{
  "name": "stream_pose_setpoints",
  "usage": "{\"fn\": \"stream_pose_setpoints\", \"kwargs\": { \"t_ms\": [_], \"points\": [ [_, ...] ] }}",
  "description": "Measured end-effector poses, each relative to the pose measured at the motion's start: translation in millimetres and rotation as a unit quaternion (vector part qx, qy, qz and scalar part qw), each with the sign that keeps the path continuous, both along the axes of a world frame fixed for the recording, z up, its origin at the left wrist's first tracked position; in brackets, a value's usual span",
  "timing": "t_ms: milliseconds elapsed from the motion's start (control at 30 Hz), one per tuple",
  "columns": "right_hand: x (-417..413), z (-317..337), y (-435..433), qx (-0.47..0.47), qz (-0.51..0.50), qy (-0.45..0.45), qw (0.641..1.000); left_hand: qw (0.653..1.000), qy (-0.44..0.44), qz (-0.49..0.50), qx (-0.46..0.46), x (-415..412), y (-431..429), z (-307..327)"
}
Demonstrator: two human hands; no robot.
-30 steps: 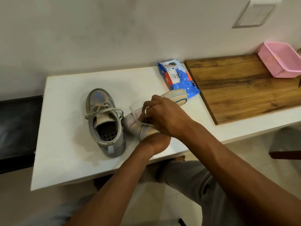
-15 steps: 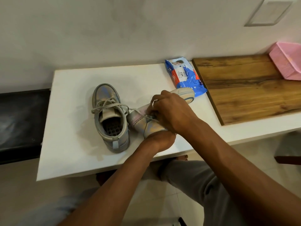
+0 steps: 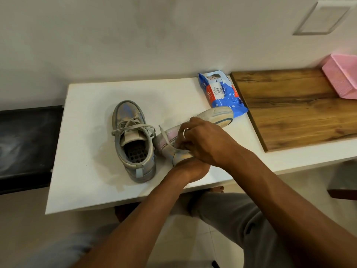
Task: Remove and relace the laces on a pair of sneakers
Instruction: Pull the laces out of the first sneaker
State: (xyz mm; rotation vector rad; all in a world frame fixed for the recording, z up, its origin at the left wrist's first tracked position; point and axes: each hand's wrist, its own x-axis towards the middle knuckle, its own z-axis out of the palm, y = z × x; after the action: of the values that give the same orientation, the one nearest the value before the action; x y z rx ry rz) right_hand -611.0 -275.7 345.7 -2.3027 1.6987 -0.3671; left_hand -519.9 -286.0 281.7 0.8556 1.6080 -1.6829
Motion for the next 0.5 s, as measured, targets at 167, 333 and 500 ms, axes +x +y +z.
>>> {"fn": "stream_pose_setpoints", "kwargs": {
  "t_ms": [167, 333, 500],
  "points": [
    [-10.8, 3.8, 0.0, -0.024, -0.040, 0.009, 0.999, 0.988, 0.093, 0.066, 0.103, -2.0, 1.0, -0.9],
    [-14.4, 10.2, 8.9, 0.020, -0.021, 0.024, 0.999, 0.990, 0.065, 0.062, 0.111, -1.2, 1.0, 2.8],
    [-24.9, 4.3, 7.8, 0.032, -0.084, 0.020, 0.996, 0.999, 0.023, -0.039, 0.014, -3.5, 3.0, 15.1]
  ]
}}
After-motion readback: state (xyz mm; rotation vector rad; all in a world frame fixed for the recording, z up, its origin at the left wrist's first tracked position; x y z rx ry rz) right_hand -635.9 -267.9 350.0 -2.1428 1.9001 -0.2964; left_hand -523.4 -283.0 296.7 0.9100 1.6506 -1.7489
